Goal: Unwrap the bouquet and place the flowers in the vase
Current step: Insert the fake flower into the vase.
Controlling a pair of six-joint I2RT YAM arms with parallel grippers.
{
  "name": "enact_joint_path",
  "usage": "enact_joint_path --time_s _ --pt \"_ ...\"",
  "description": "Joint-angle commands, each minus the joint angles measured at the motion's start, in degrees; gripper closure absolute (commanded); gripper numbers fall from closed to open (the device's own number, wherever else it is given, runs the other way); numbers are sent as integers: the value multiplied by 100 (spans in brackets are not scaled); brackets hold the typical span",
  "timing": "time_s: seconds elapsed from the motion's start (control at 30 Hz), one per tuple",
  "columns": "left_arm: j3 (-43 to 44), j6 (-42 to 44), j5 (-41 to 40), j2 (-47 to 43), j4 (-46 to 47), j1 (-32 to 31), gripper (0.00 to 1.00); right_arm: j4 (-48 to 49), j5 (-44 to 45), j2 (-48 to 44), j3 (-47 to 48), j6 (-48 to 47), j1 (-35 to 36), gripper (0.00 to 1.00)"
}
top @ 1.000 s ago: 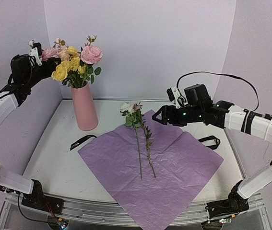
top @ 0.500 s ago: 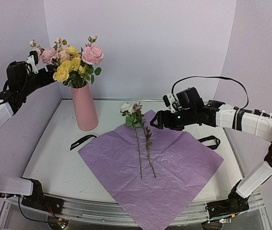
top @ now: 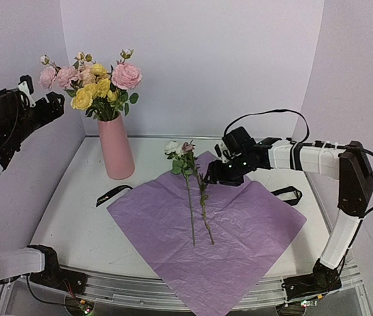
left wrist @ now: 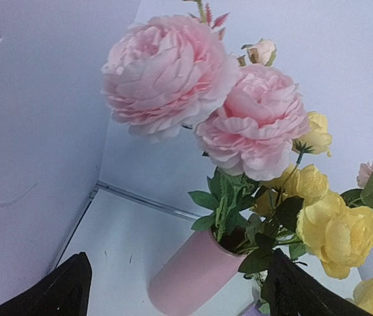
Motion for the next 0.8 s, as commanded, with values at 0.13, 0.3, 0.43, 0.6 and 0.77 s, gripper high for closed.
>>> enact_joint_path --time_s 0.13,0.3,0.43,0.6,0.77 --pt "107 -884 -540 -416 -1270 -17 6 -731 378 673 363 447 127 36" --pt "93 -1164 -159 -445 -1837 -14 3 -786 435 929 384 634 366 40" --pt "219 -1368 43 -194 -2464 -16 1 -800 502 1084 331 823 507 44" --pt "188 -1557 148 -144 -2850 -12 0 -802 536 1300 354 887 653 48" --pt "155 -1725 143 -291 -3115 -13 0 -872 643 1489 450 1008 768 50"
